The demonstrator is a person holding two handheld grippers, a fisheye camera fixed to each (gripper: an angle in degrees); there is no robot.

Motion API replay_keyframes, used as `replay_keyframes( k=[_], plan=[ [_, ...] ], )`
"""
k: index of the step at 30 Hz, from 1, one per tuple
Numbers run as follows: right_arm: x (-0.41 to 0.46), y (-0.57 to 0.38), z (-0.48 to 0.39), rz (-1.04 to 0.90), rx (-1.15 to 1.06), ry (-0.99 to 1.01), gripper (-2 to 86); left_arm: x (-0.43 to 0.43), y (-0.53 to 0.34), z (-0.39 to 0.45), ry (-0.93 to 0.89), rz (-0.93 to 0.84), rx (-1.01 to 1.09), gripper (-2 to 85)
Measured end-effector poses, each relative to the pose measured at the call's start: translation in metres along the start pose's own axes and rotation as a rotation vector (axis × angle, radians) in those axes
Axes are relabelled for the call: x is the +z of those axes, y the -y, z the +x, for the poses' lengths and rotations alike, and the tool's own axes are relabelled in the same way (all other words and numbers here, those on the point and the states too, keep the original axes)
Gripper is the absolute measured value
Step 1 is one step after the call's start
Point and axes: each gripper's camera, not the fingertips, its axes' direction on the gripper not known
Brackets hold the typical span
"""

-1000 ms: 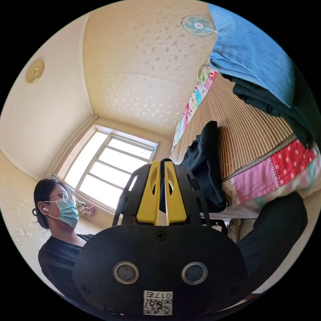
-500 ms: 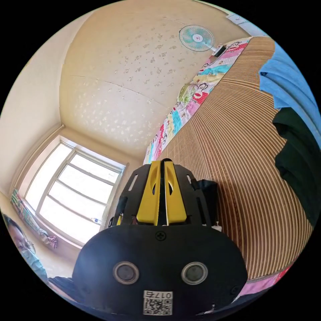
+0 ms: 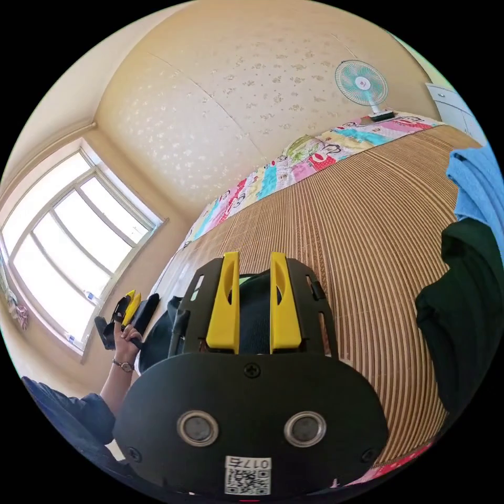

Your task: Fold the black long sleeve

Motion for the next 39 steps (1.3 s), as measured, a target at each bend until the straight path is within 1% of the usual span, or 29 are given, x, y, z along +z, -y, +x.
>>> replay_keyframes(
  k=[1,3,4,5,6,7,9,10,11,12,13,14,15,16,18,20,23,25,27,28,29,30,31,32,35,37,39],
  plan=[
    [0.009,-0.006,-0.009,-0.024,-0.038,-0.036,8.8,0.008,0.002,0.006,0.014,-0.032,0.027,8.9],
    [0.028,-0.011,-0.027,-0.069,-0.125,-0.089,9.0,0.051,0.009,0.025,0.057,-0.203,0.122,8.5],
    [0.048,-0.013,-0.039,-0.123,-0.185,-0.136,9.2,0.062,0.010,0.028,0.068,-0.244,0.136,8.4],
    [0.071,-0.015,-0.049,-0.182,-0.238,-0.172,9.4,0.087,0.010,0.033,0.093,-0.328,0.164,8.2],
    [0.083,-0.017,-0.054,-0.212,-0.266,-0.179,9.5,0.111,0.007,0.035,0.119,-0.405,0.195,8.1],
    [0.109,-0.021,-0.059,-0.272,-0.310,-0.183,9.8,0.124,0.004,0.034,0.135,-0.446,0.209,8.0],
    [0.153,-0.032,-0.059,-0.390,-0.340,-0.191,10.5,0.171,-0.017,0.027,0.178,-0.623,0.247,8.2],
    [0.181,-0.043,-0.055,-0.474,-0.339,-0.217,10.8,0.181,-0.025,0.023,0.184,-0.669,0.247,8.3],
    [0.205,-0.058,-0.049,-0.538,-0.337,-0.251,10.8,0.200,-0.045,0.014,0.178,-0.767,0.242,8.2],
    [0.215,-0.067,-0.045,-0.564,-0.337,-0.261,10.7,0.205,-0.061,0.009,0.170,-0.770,0.258,7.8],
    [0.229,-0.086,-0.037,-0.590,-0.347,-0.275,10.3,0.198,-0.065,0.009,0.171,-0.728,0.271,5.9],
    [0.231,-0.105,-0.031,-0.549,-0.368,-0.282,9.2,0.186,-0.072,0.005,0.199,-0.654,0.257,2.1],
    [0.228,-0.111,-0.029,-0.519,-0.376,-0.287,8.7,0.175,-0.078,0.002,0.221,-0.591,0.238,0.7],
    [0.221,-0.121,-0.027,-0.476,-0.381,-0.298,6.5,0.171,-0.080,0.001,0.217,-0.571,0.234,0.0],
    [0.205,-0.136,-0.028,-0.376,-0.411,-0.294,4.8,0.158,-0.087,0.000,0.186,-0.508,0.244,-0.7],
    [0.180,-0.154,-0.028,-0.227,-0.444,-0.295,4.0,0.147,-0.091,0.002,0.184,-0.449,0.254,-0.8],
    [0.157,-0.170,-0.021,-0.115,-0.446,-0.266,3.6,0.124,-0.096,0.004,0.160,-0.331,0.271,-0.8],
    [0.149,-0.176,-0.016,-0.068,-0.435,-0.273,3.5,0.123,-0.096,0.000,0.130,-0.341,0.265,-0.6],
    [0.151,-0.179,-0.008,-0.080,-0.431,-0.269,3.4,0.128,-0.094,-0.004,0.154,-0.373,0.247,0.6],
    [0.163,-0.179,0.003,-0.156,-0.401,-0.276,3.5,0.130,-0.092,-0.004,0.164,-0.383,0.251,1.2],
    [0.182,-0.178,0.019,-0.274,-0.347,-0.291,3.6,0.135,-0.089,-0.003,0.190,-0.402,0.258,3.9],
    [0.192,-0.179,0.028,-0.328,-0.315,-0.303,3.6,0.143,-0.086,-0.003,0.219,-0.428,0.257,7.9],
    [0.203,-0.183,0.044,-0.376,-0.273,-0.303,3.6,0.147,-0.086,-0.004,0.234,-0.445,0.258,8.5],
    [0.201,-0.187,0.055,-0.357,-0.257,-0.272,3.5,0.159,-0.087,-0.004,0.259,-0.491,0.271,9.8],
    [0.192,-0.196,0.072,-0.333,-0.235,-0.229,3.1,0.203,-0.106,-0.022,0.335,-0.708,0.261,9.9],
    [0.188,-0.204,0.081,-0.335,-0.236,-0.202,2.9,0.199,-0.110,-0.021,0.352,-0.675,0.278,8.8],
    [0.182,-0.211,0.089,-0.320,-0.228,-0.194,2.8,0.191,-0.115,-0.019,0.391,-0.623,0.291,4.9]
  ],
)
